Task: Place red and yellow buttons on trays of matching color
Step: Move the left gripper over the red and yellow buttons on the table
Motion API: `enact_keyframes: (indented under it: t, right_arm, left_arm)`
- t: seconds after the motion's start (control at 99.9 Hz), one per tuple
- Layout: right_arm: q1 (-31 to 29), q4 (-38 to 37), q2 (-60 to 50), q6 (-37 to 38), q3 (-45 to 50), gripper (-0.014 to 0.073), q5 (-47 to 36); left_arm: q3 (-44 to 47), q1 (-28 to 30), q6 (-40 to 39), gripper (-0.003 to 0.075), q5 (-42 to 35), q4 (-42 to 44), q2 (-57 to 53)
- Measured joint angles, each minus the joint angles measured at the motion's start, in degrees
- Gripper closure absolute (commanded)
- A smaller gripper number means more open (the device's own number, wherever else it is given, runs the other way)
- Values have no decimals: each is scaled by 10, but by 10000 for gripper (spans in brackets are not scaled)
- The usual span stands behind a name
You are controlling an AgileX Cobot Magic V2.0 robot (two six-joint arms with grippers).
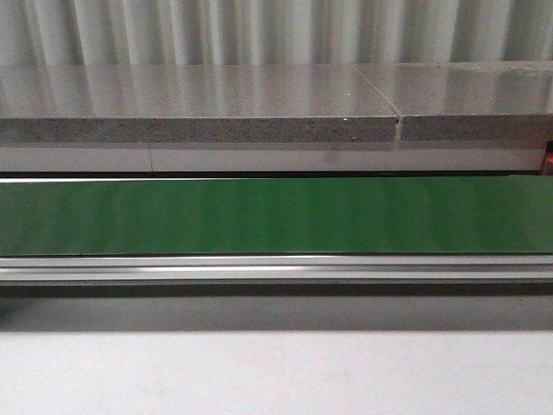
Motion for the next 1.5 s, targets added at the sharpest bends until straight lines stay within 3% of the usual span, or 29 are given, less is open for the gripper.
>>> enact_keyframes:
  t: [0.46,0.671,1.071,1.351,1.431,1.501]
  right_arm:
    - [0,0,0,0,0,661,0]
    - [0,0,0,0,0,661,0]
    - [0,0,0,0,0,661,0]
    - [0,0,0,0,0,661,0]
    - [0,0,0,0,0,661,0]
    - [0,0,0,0,0,661,0]
  left_arm:
    - [-4,0,0,740,-16,0,0]
    - [-94,0,0,740,86,0,41]
    - [-332,0,0,740,402,-12,261]
    - [-356,0,0,740,438,-28,324]
    - [-357,0,0,680,447,-28,332]
    - [-357,0,0,557,461,-28,332]
